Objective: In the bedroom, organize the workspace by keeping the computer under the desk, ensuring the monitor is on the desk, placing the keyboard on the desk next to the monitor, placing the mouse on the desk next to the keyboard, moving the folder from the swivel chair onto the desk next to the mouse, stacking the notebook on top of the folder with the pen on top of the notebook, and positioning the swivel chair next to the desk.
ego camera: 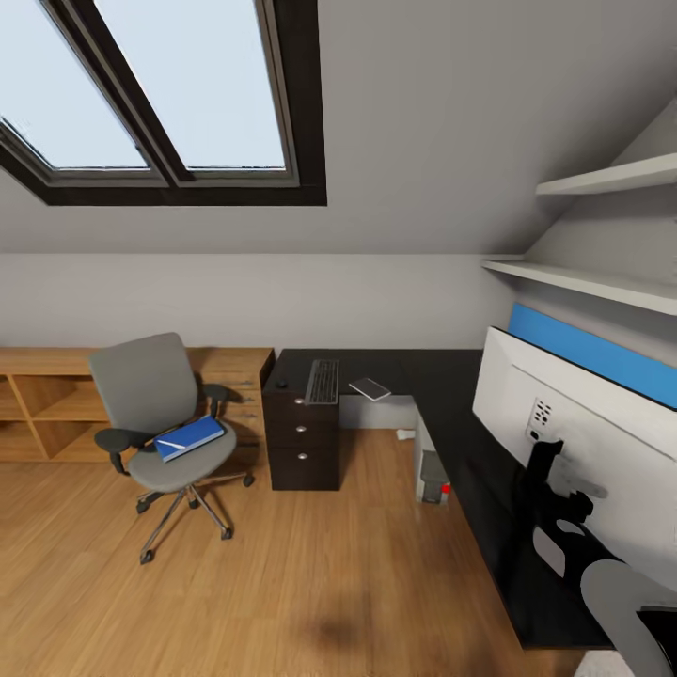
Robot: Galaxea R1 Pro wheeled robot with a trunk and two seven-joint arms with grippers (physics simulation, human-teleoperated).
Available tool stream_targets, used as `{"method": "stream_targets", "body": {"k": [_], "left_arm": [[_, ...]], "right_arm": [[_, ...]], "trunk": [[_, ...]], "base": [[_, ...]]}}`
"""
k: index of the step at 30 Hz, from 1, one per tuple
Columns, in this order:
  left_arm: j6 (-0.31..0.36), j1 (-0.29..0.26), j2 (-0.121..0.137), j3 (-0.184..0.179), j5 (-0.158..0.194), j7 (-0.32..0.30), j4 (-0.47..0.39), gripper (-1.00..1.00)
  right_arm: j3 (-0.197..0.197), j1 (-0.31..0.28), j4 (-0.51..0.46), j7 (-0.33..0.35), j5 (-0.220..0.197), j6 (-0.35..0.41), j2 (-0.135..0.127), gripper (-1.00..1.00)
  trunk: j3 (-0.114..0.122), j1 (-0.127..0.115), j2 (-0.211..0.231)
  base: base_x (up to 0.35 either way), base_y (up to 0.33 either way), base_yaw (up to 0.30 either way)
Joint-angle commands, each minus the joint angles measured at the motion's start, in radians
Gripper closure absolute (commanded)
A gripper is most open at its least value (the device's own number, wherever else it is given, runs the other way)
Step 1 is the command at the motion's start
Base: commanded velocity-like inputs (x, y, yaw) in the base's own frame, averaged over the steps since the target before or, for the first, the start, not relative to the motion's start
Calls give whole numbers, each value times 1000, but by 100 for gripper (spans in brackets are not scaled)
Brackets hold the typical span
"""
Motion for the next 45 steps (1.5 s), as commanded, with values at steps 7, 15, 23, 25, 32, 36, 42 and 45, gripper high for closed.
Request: {"method": "stream_targets", "body": {"k": [7, 15, 23, 25, 32, 36, 42, 45], "left_arm": [[-4, -1, 1, -8, 6, 8, -1, -100], [-4, -1, 1, -9, 7, 8, -1, -100], [-3, -1, 1, -10, 8, 7, -1, -100], [-2, -1, 1, -10, 9, 6, -1, -100], [-2, -1, 1, -9, 9, 5, -1, -100], [-3, -1, 1, -9, 9, 5, -1, -100], [-3, -1, 2, -8, 8, 5, -1, -100], [-3, -1, 3, -8, 9, 4, -1, -100]], "right_arm": [[1, -1, 1, -1, -6, -4, 0, -100], [1, -1, 1, -1, -5, -4, 0, -100], [2, -1, 1, -1, -5, -4, 0, -100], [2, -1, 1, -1, -5, -4, 0, -100], [3, -1, 1, -1, -5, -4, 1, -100], [4, -1, 1, -1, -5, -4, 1, -100], [4, -1, 1, -1, -5, -4, 1, -100], [4, -1, 1, -1, -5, -4, 1, -100]], "trunk": [[-2, 0, -1], [-2, 0, -1], [-2, 0, -1], [-2, 0, -1], [-2, 0, -1], [-2, 0, -1], [-2, 0, -1], [-2, 0, -1]], "base": [[-104, 0, 0], [-193, -1, 0], [-221, -204, 0], [-127, -312, 0], [-48, -334, 0], [-5, -346, 0], [77, -337, 0], [148, -321, 0]]}}
